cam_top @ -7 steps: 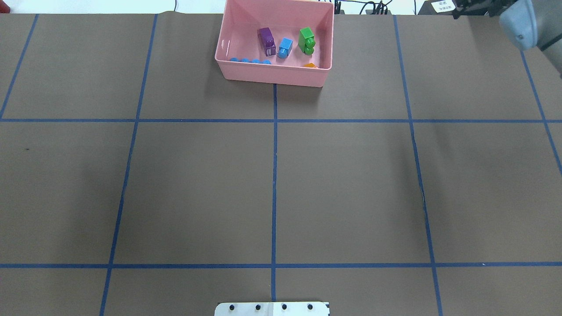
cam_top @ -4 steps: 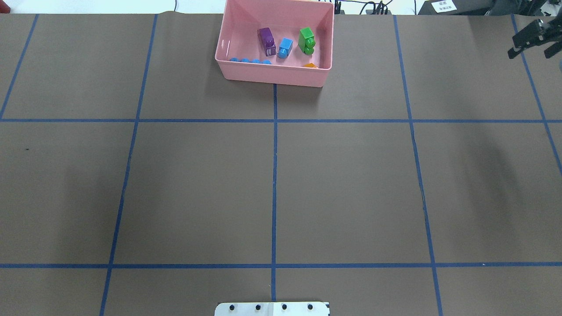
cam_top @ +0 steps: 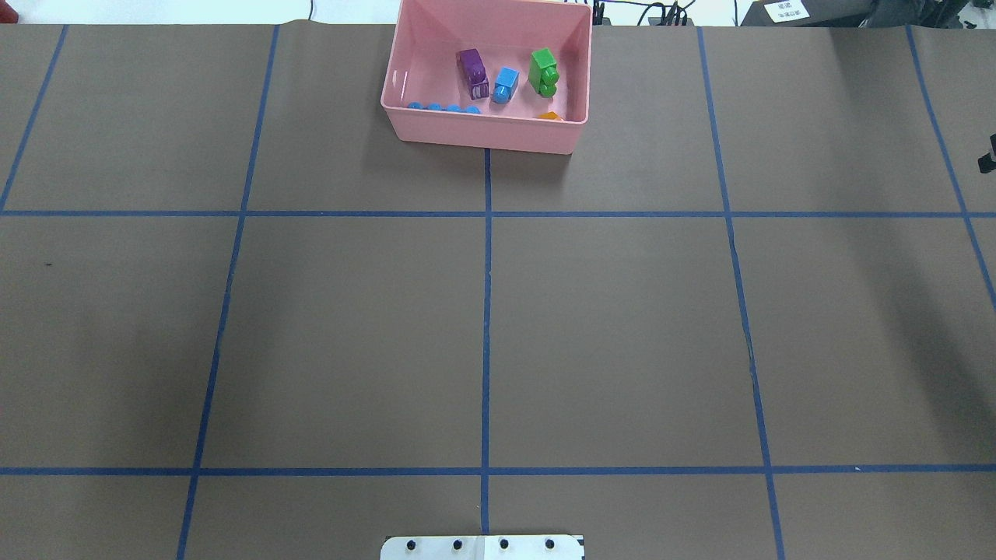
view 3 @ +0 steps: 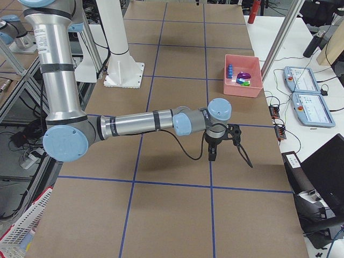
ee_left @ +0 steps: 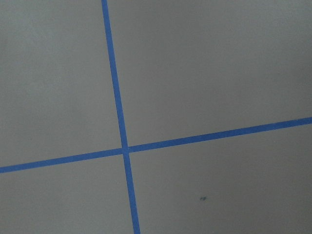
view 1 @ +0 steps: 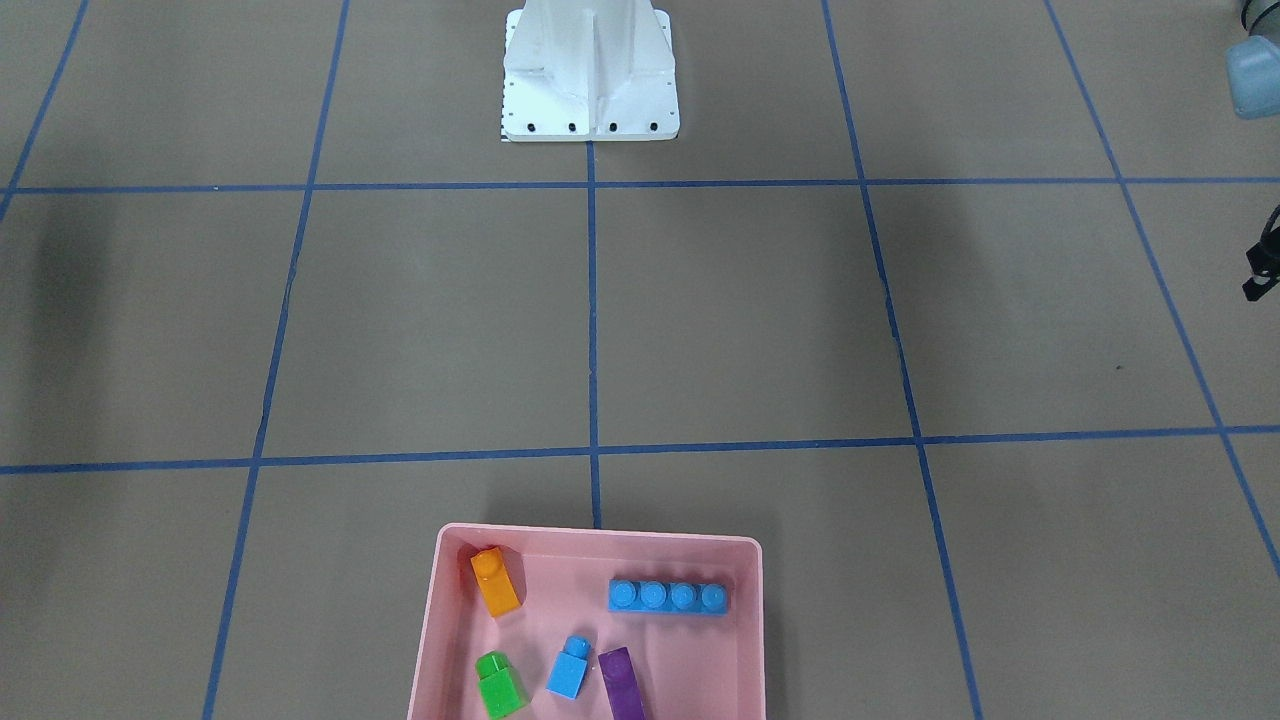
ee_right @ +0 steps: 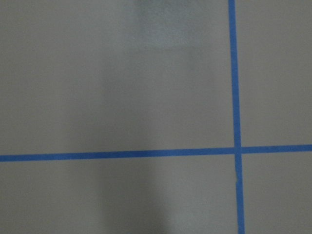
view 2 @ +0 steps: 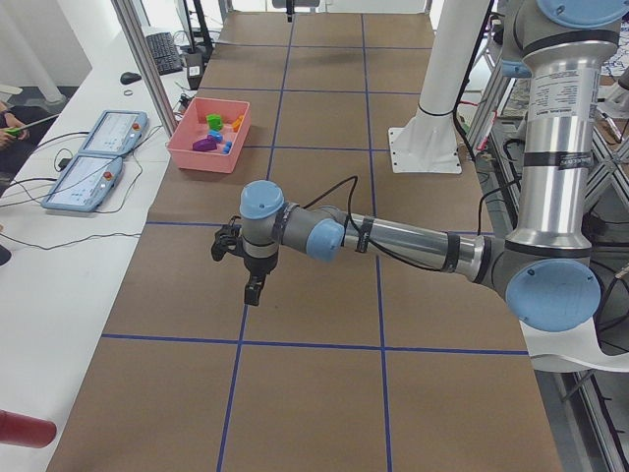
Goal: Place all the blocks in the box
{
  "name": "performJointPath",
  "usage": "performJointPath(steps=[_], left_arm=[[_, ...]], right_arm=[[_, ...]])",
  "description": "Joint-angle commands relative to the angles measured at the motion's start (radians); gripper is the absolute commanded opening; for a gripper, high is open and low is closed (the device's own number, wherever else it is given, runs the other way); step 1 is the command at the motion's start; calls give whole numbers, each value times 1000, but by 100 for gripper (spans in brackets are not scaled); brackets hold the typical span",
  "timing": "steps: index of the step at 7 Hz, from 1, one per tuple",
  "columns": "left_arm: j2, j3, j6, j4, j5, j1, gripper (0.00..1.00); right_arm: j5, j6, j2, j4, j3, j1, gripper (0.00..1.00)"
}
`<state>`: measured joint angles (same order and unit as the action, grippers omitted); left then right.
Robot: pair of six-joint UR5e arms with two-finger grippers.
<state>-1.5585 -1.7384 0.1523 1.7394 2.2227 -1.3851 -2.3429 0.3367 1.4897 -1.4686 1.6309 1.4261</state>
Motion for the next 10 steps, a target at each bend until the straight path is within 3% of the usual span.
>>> performJointPath(steps=[1,2,4,5,7,10], left_arm=[[15,10,-100,-14,-1,-17,100],[11,34,-147,-35,3,-50,100],[-2,34,-209,-107,55,-95,100],[-2,30,-215,-142,57,-109,100],[-3,22,-299,-225,83,-130,100],[37,57,-304,-186,110,-144,100]], right_arm=[[-15,-157,61,-9,18,54,100],[-15,-273,57,-56,9,85,100],[-15,-529,-4,-293,27,149,100],[-15,-548,-17,-349,32,155,100],[-16,-535,3,-345,20,155,100],[-48,-533,52,-342,12,155,100]])
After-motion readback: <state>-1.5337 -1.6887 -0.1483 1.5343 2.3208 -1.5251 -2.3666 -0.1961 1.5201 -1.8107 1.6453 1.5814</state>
